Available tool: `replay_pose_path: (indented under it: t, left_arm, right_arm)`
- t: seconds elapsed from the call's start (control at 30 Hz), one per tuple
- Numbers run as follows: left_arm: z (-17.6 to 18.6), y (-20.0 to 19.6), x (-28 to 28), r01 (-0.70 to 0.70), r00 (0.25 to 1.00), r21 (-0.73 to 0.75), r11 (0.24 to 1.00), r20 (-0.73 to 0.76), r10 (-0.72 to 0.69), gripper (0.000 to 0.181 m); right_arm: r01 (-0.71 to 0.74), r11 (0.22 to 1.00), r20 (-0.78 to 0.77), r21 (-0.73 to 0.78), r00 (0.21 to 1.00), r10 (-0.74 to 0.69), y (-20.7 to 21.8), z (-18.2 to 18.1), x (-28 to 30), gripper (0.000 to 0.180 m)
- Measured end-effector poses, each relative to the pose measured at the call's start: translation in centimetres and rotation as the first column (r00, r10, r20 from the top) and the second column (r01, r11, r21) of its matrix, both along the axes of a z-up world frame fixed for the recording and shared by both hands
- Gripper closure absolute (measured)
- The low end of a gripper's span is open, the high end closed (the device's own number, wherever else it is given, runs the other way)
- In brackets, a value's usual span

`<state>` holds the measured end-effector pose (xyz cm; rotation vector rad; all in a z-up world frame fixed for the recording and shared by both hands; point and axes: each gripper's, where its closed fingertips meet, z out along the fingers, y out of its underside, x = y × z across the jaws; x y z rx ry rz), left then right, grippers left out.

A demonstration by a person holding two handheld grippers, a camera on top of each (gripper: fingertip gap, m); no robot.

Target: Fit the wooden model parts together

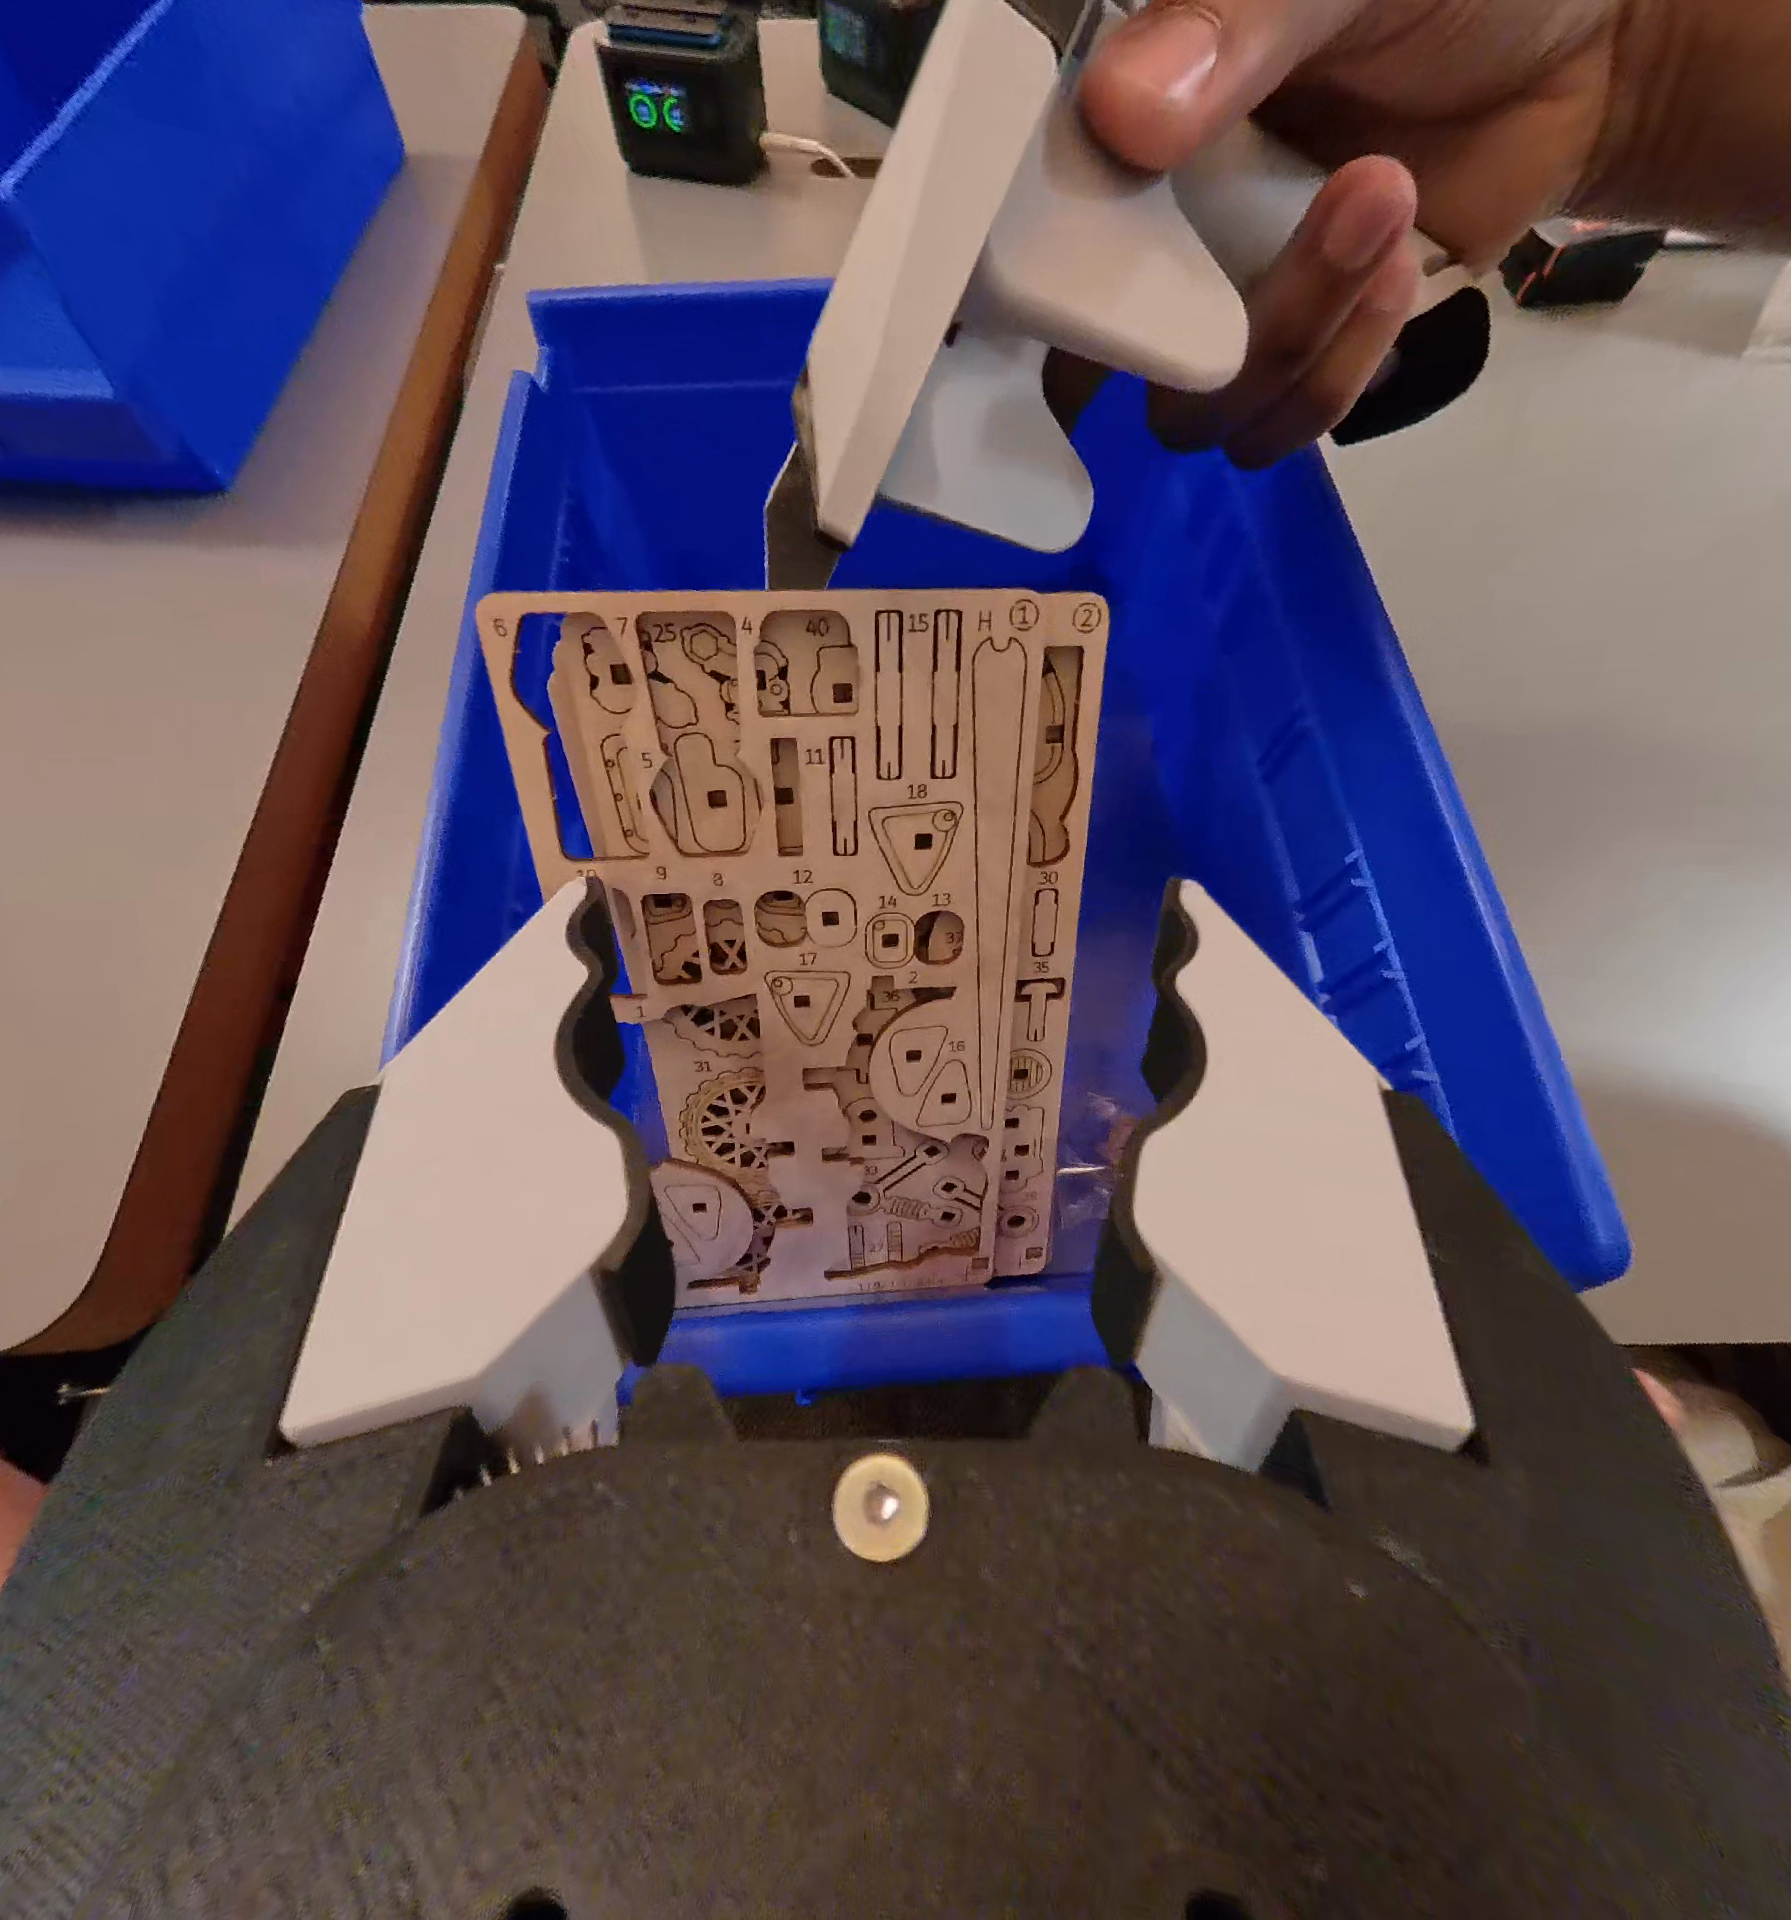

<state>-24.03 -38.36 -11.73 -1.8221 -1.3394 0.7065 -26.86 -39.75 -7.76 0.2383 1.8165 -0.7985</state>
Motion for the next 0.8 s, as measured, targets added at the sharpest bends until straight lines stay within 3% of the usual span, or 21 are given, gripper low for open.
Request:
replay_pose_path:
  t: [0.13,0.57,0.7,0.8]
  left_arm:
    - [0.3,-0.6,-0.4,-0.036,0.998,-0.057,0.998,-0.058,0.033,0.090]
    - [1.3,-0.3,0.8,0.040,0.994,0.129,0.991,-0.109,-0.026,0.078]
    - [1.4,-0.4,0.8,0.040,0.990,0.160,0.986,-0.142,-0.017,0.079]
    - [1.4,-0.3,0.9,0.052,0.987,0.199,0.979,-0.157,-0.021,0.080]
  right_arm:
    - [-0.004,1.000,0.009,-0.003,1.000,0.004,0.0,0.2,0.1,0.146]
    - [0.002,0.999,-0.006,-0.049,1.000,-0.003,-0.1,0.8,1.1,0.143]
    - [0.018,0.999,0.095,-0.037,0.995,-0.014,-0.2,1.5,1.3,0.128]
    - [0.036,0.999,0.154,-0.026,0.988,-0.031,-0.2,1.5,1.0,0.129]
